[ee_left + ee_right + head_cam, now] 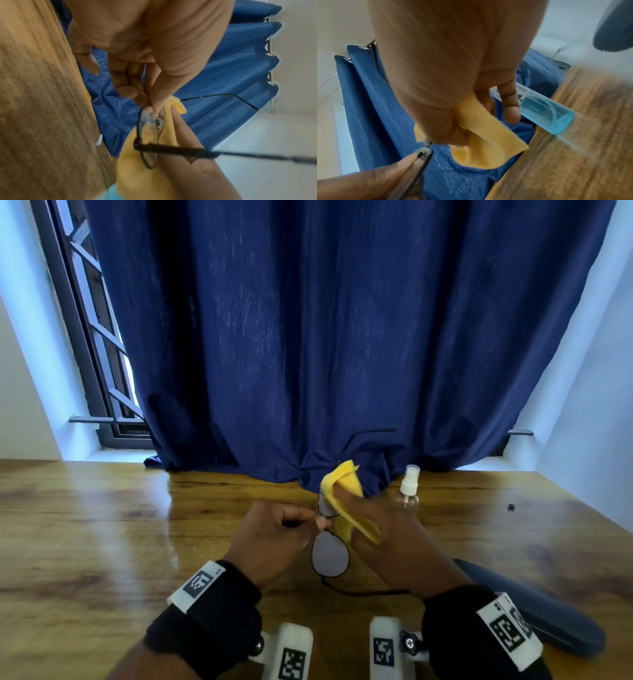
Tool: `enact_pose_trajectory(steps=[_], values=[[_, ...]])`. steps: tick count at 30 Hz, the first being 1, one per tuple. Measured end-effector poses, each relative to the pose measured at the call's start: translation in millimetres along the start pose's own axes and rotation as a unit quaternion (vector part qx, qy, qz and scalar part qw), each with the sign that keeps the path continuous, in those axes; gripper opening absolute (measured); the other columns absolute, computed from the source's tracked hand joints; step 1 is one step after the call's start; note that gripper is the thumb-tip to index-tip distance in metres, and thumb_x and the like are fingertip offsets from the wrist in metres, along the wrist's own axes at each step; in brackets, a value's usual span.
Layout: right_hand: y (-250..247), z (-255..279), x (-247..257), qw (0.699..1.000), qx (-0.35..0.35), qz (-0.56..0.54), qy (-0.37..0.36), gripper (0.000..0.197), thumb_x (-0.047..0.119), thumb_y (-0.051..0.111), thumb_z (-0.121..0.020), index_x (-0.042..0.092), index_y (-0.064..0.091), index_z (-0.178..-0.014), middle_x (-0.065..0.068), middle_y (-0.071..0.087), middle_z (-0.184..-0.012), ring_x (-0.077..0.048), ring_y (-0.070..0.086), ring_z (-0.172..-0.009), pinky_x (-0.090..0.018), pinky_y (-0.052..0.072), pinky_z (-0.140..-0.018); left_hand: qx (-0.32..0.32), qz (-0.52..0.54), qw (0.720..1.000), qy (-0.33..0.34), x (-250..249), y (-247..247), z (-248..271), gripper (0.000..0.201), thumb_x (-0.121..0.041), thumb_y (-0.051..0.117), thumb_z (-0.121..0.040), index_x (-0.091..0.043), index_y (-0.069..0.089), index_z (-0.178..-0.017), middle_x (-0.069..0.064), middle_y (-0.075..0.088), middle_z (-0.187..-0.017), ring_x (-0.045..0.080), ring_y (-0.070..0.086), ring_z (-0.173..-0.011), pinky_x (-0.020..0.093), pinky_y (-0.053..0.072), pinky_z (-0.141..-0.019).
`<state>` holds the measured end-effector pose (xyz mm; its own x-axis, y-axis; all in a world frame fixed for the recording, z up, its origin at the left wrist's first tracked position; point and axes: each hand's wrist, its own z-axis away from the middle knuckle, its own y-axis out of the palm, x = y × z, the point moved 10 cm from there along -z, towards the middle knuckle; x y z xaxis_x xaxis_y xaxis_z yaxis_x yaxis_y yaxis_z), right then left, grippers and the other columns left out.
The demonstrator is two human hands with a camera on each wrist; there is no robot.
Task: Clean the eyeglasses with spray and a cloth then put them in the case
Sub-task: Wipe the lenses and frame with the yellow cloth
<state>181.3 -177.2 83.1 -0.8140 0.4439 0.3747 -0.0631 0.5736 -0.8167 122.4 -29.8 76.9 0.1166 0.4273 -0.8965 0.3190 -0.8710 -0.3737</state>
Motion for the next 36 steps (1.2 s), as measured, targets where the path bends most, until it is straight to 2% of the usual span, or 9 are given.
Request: enact_pose_trajectory(steps=[2, 5, 12, 15, 21, 26, 31, 33, 36], values=[[1.8, 0.2, 3.9, 1.0, 0.008, -0.004, -0.018, 0.069, 0.029, 0.059, -0.093, 0.08, 0.03, -0.13, 0.013, 0.055, -0.093, -0.002, 0.052, -0.088, -0.007, 0.033, -0.086, -0.01, 0.013, 1.0, -0.004, 1.4, -2.7, -0.4, 0.012, -0.02, 0.072, -0.093, -0.018, 0.083, -0.096, -0.009, 0.082, -0.09, 0.007, 0.075, -0.09, 0.011, 0.056, -0.071], [-8.1, -0.7, -8.3, 1.0, -0.012, -0.002, 0.012, 0.054, 0.028, 0.06, -0.096, 0.067, 0.046, -0.131, 0.015, 0.051, -0.096, -0.001, 0.05, -0.09, -0.012, 0.038, -0.076, -0.01, 0.027, 0.999, -0.016, 3.8, -6.0, -1.4, 0.012, -0.019, 0.072, -0.093, -0.018, 0.083, -0.095, -0.011, 0.082, -0.09, -0.001, 0.074, -0.089, 0.004, 0.051, -0.071], [5.3, -1.4, 3.7, 1.0, 0.019, -0.006, -0.01, 0.053, 0.057, 0.043, -0.085, 0.086, 0.023, -0.125, 0.02, 0.044, -0.095, 0.0, 0.048, -0.092, -0.013, 0.038, -0.08, 0.026, 0.021, 0.999, -0.01, -1.7, 2.1, 1.7, 0.014, -0.023, 0.07, -0.095, -0.02, 0.083, -0.094, -0.011, 0.082, -0.09, 0.0, 0.074, -0.09, 0.015, 0.056, -0.082], [0.0, -2.7, -3.5, 1.0, 0.0, 0.006, 0.0, 0.057, 0.042, 0.053, -0.092, 0.08, 0.031, -0.129, 0.019, 0.045, -0.098, 0.003, 0.047, -0.093, -0.012, 0.038, -0.076, 0.01, 0.011, 1.0, -0.006, -2.3, -2.9, 1.3, 0.015, -0.021, 0.07, -0.095, -0.021, 0.084, -0.091, -0.011, 0.081, -0.085, 0.001, 0.073, -0.082, 0.011, 0.052, -0.069], [-2.3, -0.1, -3.0, 1.0, 0.007, -0.005, -0.008, 0.061, 0.02, 0.064, -0.094, 0.059, 0.047, -0.138, 0.017, 0.047, -0.096, 0.004, 0.047, -0.093, -0.004, 0.033, -0.082, -0.015, 0.005, 1.0, 0.001, -4.1, -12.4, 0.8, 0.015, -0.019, 0.069, -0.095, -0.02, 0.084, -0.091, -0.013, 0.082, -0.089, -0.004, 0.072, -0.088, 0.002, 0.05, -0.071], [2.1, -2.5, -3.5, 0.999, 0.031, 0.034, 0.004, 0.077, 0.028, 0.057, -0.096, 0.074, 0.016, -0.142, 0.021, 0.042, -0.095, 0.002, 0.045, -0.086, -0.016, 0.035, -0.072, 0.02, 0.008, 1.0, 0.004, -6.4, 1.4, 3.0, 0.015, -0.018, 0.069, -0.095, -0.018, 0.084, -0.092, -0.012, 0.082, -0.089, -0.004, 0.073, -0.087, 0.004, 0.05, -0.071], [-4.2, 0.9, -8.0, 0.999, 0.02, 0.018, 0.026, 0.074, 0.023, 0.061, -0.095, 0.063, 0.027, -0.148, 0.018, 0.042, -0.096, 0.001, 0.045, -0.086, -0.016, 0.036, -0.071, 0.015, 0.018, 1.0, -0.008, 1.1, -2.2, 0.6, 0.018, -0.026, 0.069, -0.095, -0.03, 0.084, -0.087, 0.008, 0.082, -0.092, 0.038, 0.071, -0.088, 0.035, 0.052, -0.081], [-6.3, 2.3, -8.7, 0.999, 0.014, 0.014, 0.029, 0.07, 0.02, 0.061, -0.095, 0.061, 0.035, -0.145, 0.014, 0.044, -0.098, 0.0, 0.046, -0.087, -0.016, 0.037, -0.073, 0.008, 0.017, 1.0, -0.011, 2.9, -7.1, -0.3, 0.019, -0.027, 0.069, -0.095, -0.035, 0.083, -0.085, 0.015, 0.08, -0.092, 0.035, 0.067, -0.081, 0.035, 0.046, -0.078], [-3.4, 0.4, -12.7, 0.998, 0.016, 0.036, 0.04, 0.073, 0.023, 0.061, -0.094, 0.063, 0.03, -0.147, 0.019, 0.04, -0.096, 0.002, 0.043, -0.084, -0.016, 0.036, -0.069, 0.009, 0.009, 1.0, -0.011, -0.6, -4.4, 2.0, 0.021, -0.022, 0.068, -0.096, -0.028, 0.084, -0.084, -0.004, 0.081, -0.078, 0.016, 0.07, -0.072, 0.021, 0.048, -0.074]])
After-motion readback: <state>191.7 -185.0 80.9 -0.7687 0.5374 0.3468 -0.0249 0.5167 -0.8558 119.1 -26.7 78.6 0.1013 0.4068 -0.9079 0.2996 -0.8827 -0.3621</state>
